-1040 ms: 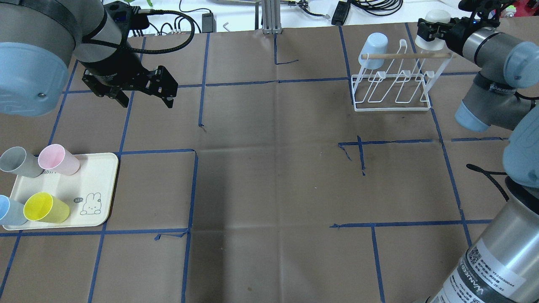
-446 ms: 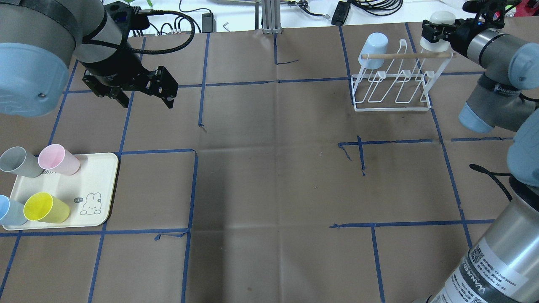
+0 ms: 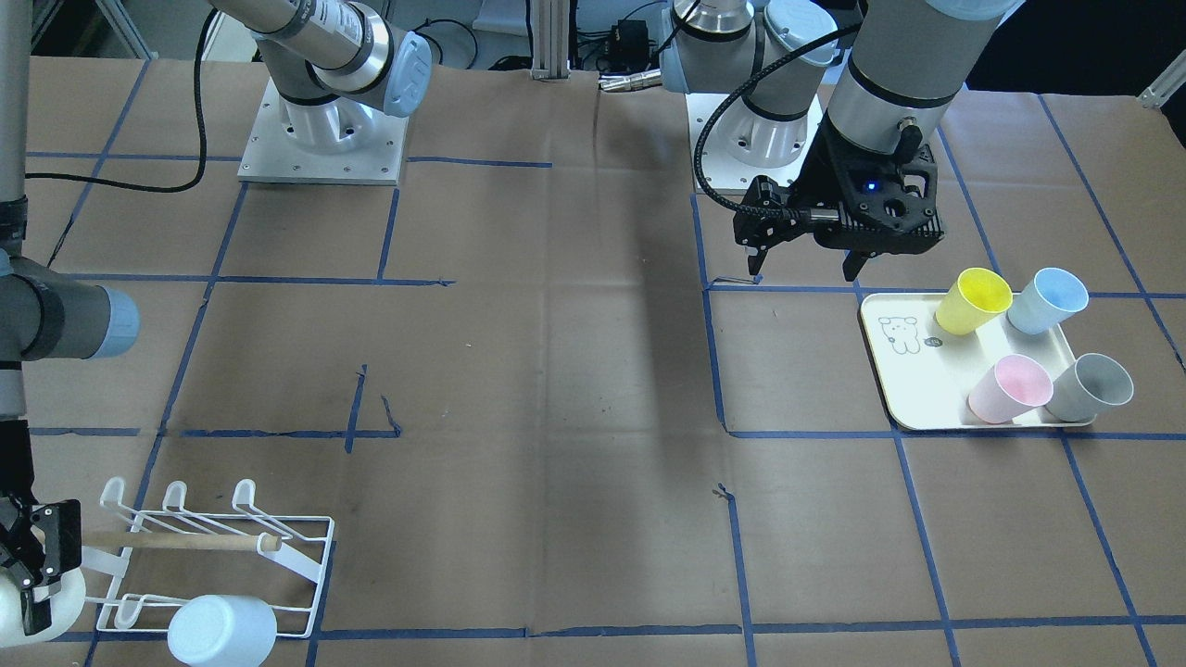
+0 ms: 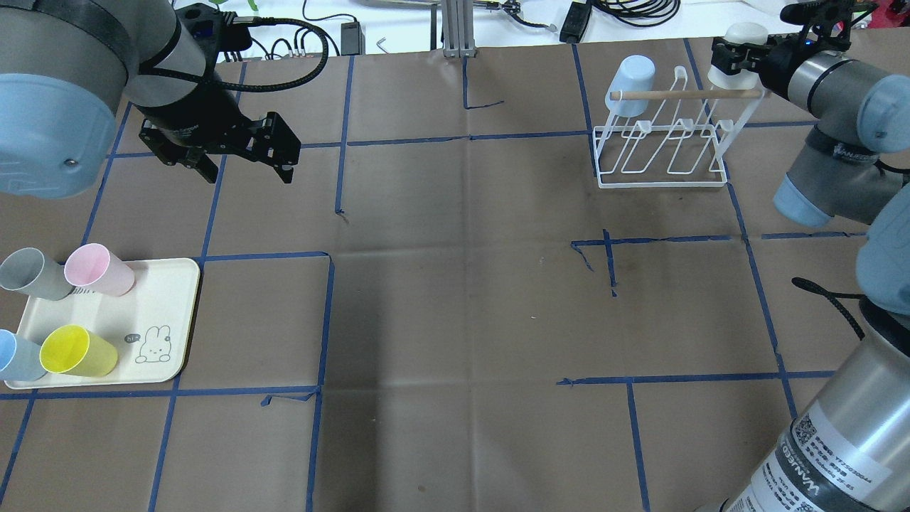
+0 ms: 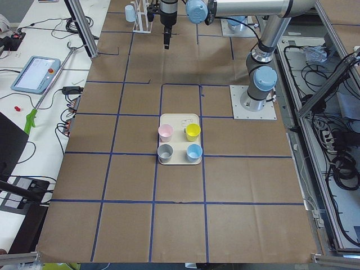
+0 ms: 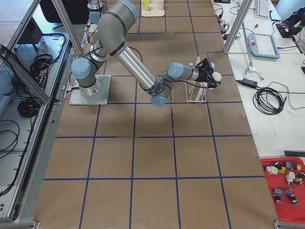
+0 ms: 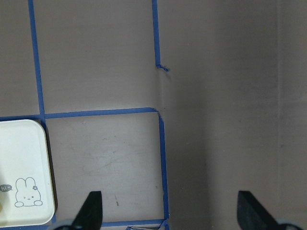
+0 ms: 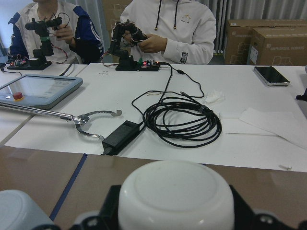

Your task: Transfer IKEA cup to right arm and place on rack

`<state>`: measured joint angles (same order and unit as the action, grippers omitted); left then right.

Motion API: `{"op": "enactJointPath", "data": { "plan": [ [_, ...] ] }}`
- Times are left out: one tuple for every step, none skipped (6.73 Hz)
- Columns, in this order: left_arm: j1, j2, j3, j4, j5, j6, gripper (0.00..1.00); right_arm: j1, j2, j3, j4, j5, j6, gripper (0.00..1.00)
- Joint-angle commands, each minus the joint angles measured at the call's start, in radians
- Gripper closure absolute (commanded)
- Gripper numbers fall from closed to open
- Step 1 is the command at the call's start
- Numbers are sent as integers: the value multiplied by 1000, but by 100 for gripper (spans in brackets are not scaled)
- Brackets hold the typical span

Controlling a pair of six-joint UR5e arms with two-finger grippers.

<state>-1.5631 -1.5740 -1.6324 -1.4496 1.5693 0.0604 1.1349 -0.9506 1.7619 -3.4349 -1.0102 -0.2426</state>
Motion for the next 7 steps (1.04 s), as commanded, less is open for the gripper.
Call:
{"op": "enactJointPath", "data": {
  "plan": [
    [0, 0, -1, 0, 0, -8, 0, 0, 1, 1, 3, -4, 3, 1],
    [0, 0, -1, 0, 0, -11, 0, 0, 0, 1, 5, -4, 3, 1],
    [0, 0, -1, 0, 0, -11, 0, 0, -2, 1, 3, -5, 3, 1],
    [0, 0, -1, 0, 0, -11, 0, 0, -11, -2, 2, -4, 8, 1],
    [0, 0, 0, 0, 0, -10, 0, 3, -39, -7, 2, -1, 17, 1],
    [0, 0, -1, 0, 0, -10, 0, 9, -87, -9, 3, -2, 25, 0],
    [0, 0, -1, 0, 0, -10, 0, 17, -135, -9, 12, -2, 25, 0]
  ]
}}
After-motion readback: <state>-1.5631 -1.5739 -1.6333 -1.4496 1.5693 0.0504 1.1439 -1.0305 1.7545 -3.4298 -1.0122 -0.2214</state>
